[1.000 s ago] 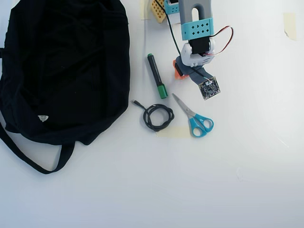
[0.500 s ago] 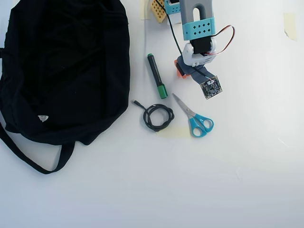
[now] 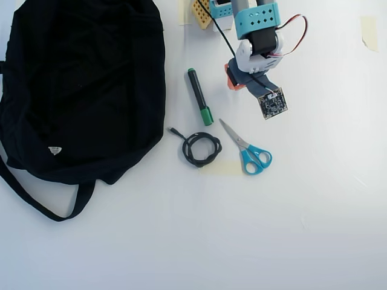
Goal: Put the bike light into the black bag
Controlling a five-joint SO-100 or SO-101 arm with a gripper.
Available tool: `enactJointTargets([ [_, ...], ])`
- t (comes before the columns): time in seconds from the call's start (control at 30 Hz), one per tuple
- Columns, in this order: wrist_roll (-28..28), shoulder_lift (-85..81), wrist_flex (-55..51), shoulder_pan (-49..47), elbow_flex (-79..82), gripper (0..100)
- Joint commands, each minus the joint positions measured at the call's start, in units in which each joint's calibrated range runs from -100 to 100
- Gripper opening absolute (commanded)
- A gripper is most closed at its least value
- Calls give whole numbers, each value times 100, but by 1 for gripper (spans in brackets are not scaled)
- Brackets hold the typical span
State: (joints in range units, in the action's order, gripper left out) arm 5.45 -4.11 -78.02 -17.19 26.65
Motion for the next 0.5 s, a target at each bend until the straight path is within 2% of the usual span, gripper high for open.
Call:
enactJointTargets([
  [0.0,-25,-436,-484,-68,-482,2],
  [0.27,-4,-1108,-519,156,-437,2],
  [0.47,-46,-2319,-1303,223,-473,2],
])
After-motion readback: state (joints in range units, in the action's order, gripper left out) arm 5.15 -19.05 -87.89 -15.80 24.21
